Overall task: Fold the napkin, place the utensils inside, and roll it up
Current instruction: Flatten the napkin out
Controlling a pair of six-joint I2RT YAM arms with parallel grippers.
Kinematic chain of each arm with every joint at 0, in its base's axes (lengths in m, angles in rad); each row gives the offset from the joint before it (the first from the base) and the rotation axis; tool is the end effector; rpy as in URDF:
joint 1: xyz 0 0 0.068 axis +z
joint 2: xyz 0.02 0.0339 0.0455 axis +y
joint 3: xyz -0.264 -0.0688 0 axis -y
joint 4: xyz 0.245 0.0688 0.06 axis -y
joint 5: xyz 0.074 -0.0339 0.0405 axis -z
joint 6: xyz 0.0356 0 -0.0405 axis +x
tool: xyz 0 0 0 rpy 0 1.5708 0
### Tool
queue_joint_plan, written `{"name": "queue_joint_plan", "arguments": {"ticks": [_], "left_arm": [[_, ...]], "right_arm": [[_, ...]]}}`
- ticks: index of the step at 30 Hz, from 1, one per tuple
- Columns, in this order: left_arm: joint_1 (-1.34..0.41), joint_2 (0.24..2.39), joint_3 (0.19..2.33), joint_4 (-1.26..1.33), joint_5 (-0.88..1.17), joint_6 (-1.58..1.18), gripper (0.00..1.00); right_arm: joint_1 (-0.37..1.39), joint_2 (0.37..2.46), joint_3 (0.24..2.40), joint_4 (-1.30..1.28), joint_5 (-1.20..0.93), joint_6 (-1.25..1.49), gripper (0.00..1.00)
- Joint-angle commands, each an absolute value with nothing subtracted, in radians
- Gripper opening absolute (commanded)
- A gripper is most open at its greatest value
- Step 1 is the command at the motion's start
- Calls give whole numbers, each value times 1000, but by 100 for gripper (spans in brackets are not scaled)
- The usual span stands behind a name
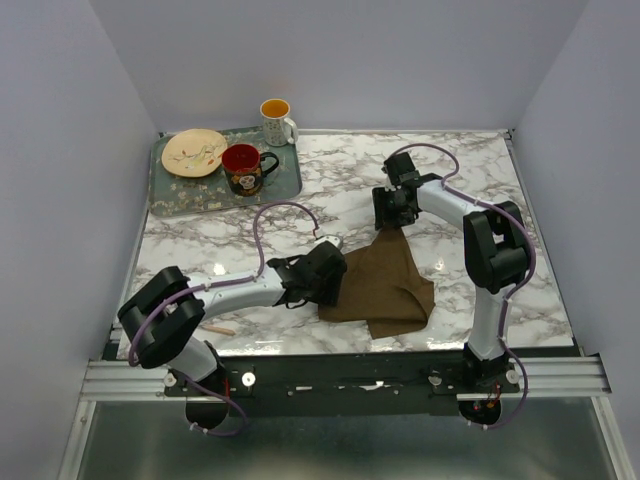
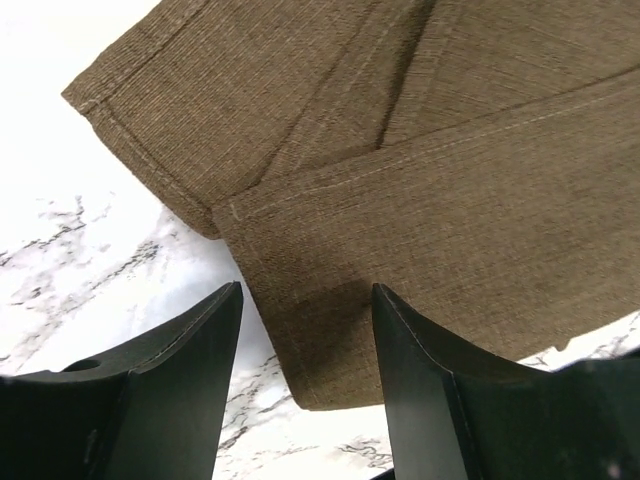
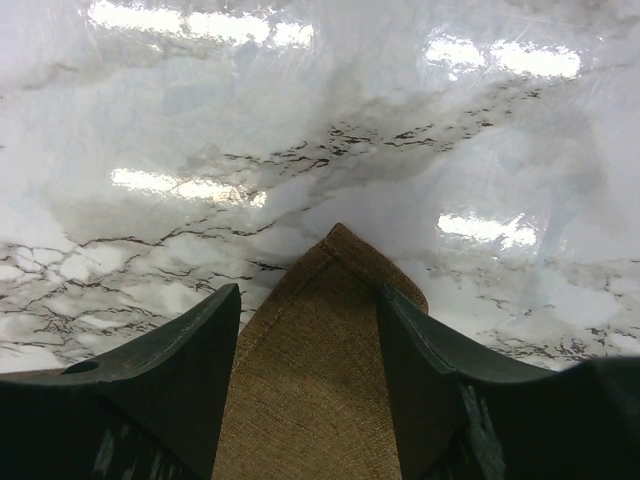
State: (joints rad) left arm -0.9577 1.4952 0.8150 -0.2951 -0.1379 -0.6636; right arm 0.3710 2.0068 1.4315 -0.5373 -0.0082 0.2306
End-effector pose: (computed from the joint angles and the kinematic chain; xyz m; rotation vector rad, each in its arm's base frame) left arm 0.1706 -0.2340 0.1788 0.3261 2.5776 -0.4541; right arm 0.3896 0.1519 0.1715 -0.1919 2.6927 0.1971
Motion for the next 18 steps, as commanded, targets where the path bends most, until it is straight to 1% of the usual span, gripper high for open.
{"name": "queue_joint_plan", "arguments": {"ticks": [1,2,4,7,10,14,15,17,18], "left_arm": [[-957,1471,807,-310,-204,-686,63],[-959,1460,802,-313,-209,-693,63],[-959,1424,778,-305,-201,-719,68],[-957,1391,739,-261,-158,-747,71],[-930,1417,709,-201,-86,-773,70],[-916,1437,689,-161,-38,-776,63],[-914,1433,686,-157,-35,-773,58],[-911,1422,689,-156,-32,-776,53],[-911,1416,693,-160,-32,-778,47]], "right_arm": [[365,2010,1445,-505,12,210,63],[365,2010,1445,-505,12,210,61],[365,2013,1448,-503,9,207,55],[365,2010,1444,-499,5,206,44],[365,2002,1436,-486,-23,209,43],[365,1985,1433,-483,-28,213,41],[365,1982,1433,-485,-26,210,37],[367,1970,1433,-485,-18,209,33],[367,1967,1434,-485,-17,207,28]]}}
